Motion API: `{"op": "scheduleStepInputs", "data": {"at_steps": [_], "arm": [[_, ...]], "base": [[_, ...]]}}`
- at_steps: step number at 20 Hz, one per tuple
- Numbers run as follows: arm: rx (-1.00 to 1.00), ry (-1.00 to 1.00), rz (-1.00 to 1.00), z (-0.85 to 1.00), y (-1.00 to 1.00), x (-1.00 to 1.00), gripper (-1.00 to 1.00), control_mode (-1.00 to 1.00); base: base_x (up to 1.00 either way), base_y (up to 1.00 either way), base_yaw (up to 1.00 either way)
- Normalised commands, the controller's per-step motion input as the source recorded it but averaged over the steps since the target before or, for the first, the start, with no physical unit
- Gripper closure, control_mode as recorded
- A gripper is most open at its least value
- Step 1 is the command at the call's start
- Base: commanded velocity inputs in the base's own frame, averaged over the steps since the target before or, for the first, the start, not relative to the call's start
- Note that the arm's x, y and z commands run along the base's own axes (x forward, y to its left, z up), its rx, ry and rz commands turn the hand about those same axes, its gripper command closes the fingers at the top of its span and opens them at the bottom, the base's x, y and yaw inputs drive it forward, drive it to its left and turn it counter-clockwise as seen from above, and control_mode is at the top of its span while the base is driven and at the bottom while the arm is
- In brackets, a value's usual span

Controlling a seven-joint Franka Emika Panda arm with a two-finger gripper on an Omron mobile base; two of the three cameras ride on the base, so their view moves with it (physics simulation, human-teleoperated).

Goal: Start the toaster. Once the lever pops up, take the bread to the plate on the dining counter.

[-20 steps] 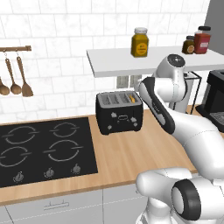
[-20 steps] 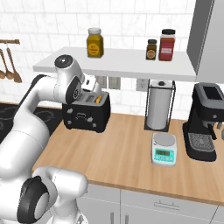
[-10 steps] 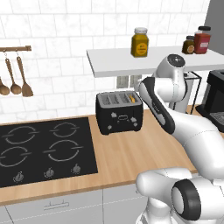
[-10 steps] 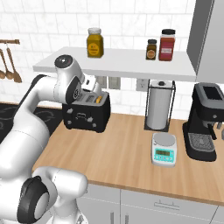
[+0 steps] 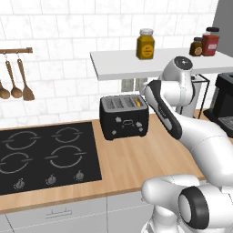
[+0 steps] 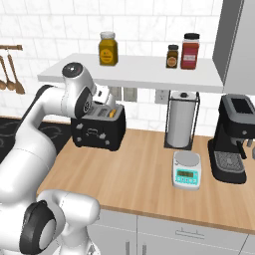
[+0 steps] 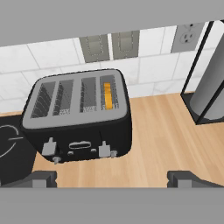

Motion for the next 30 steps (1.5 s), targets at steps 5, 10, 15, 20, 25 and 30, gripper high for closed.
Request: {"op": "scheduleStepInputs", "data": {"at_steps": [5, 10, 15, 20, 25, 30], "arm": [[0.00, 0.00, 0.00, 0.00, 0.00, 0.00, -1.00, -1.00], [0.00, 0.00, 0.00, 0.00, 0.00, 0.00, -1.00, -1.00], [0.00, 0.00, 0.00, 0.00, 0.00, 0.00, -1.00, -1.00], [0.00, 0.00, 0.00, 0.00, 0.00, 0.00, -1.00, -1.00], [0.00, 0.00, 0.00, 0.00, 0.00, 0.00, -1.00, -1.00], [0.00, 0.00, 0.00, 0.00, 0.00, 0.00, -1.00, -1.00]], "base": [[0.00, 0.00, 0.00], [0.00, 0.00, 0.00], [0.00, 0.00, 0.00], [0.00, 0.00, 0.00], [0.00, 0.00, 0.00], [0.00, 0.00, 0.00]]}}
